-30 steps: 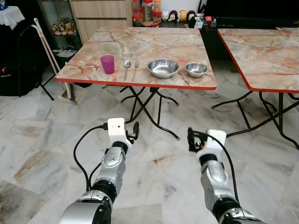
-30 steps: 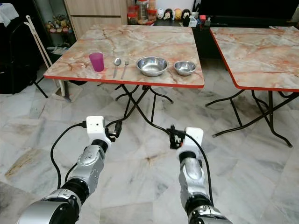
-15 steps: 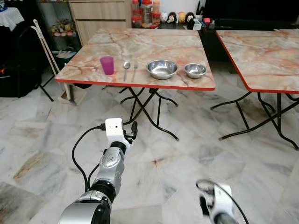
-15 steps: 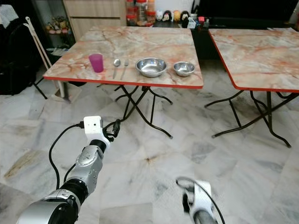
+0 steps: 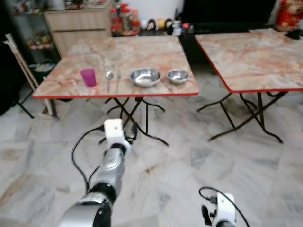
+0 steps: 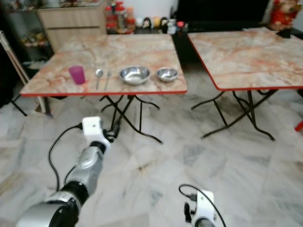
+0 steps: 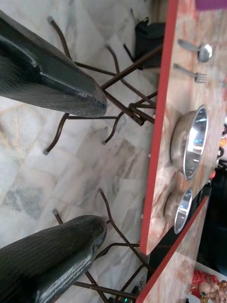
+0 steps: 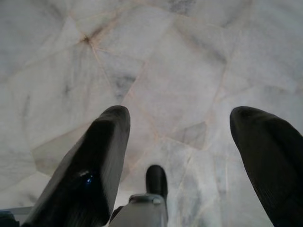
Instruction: Setting the table
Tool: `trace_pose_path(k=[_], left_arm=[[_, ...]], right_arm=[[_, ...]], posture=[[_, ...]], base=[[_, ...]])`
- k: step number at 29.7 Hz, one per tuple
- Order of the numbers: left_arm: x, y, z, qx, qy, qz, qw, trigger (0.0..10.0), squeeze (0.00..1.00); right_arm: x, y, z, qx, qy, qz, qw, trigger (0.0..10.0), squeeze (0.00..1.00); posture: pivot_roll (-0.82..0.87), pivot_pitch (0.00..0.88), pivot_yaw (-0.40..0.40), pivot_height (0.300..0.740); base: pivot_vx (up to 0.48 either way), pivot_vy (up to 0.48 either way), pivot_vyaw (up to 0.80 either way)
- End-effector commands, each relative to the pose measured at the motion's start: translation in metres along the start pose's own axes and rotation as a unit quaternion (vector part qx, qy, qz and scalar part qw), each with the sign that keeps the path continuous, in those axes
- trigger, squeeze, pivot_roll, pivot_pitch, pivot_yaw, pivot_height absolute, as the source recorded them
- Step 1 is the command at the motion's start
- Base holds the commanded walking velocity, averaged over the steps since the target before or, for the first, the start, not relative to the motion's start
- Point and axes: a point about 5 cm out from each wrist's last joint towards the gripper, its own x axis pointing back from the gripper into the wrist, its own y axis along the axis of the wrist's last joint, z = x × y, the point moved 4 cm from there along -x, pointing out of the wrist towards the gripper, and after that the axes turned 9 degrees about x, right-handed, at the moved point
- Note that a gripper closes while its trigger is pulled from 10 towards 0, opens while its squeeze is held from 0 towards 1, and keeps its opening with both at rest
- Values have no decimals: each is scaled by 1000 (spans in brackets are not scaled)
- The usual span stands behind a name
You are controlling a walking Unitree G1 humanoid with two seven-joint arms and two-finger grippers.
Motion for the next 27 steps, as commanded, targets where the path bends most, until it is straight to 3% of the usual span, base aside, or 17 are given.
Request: trace_pose_path(k=[1, 10, 13, 27], left_arm=[[0, 7, 12, -9, 13, -10, 1000, 10000, 0], [-1, 10, 17, -9, 21, -13, 1000, 10000, 0], [-1, 10, 17, -9, 21, -15, 1000, 10000, 0], [0, 10, 18, -7, 21, -16, 1000, 10000, 0]], right_arm=[[-2, 11, 9, -4, 11, -17, 1000, 10000, 0], [-1, 9, 13, 17, 23, -19, 999, 10000, 0], [-1, 9, 11, 9, 15, -21, 1000, 10000, 0], [-2, 10, 8, -14, 9, -21, 1000, 10000, 0]], posture=[[-44, 0, -9, 740], [-32, 0, -13, 740], [-31, 0, -15, 740], [-32, 0, -13, 740]], base=[[375, 0, 0], [372, 0, 174], [375, 0, 692], [375, 0, 0]])
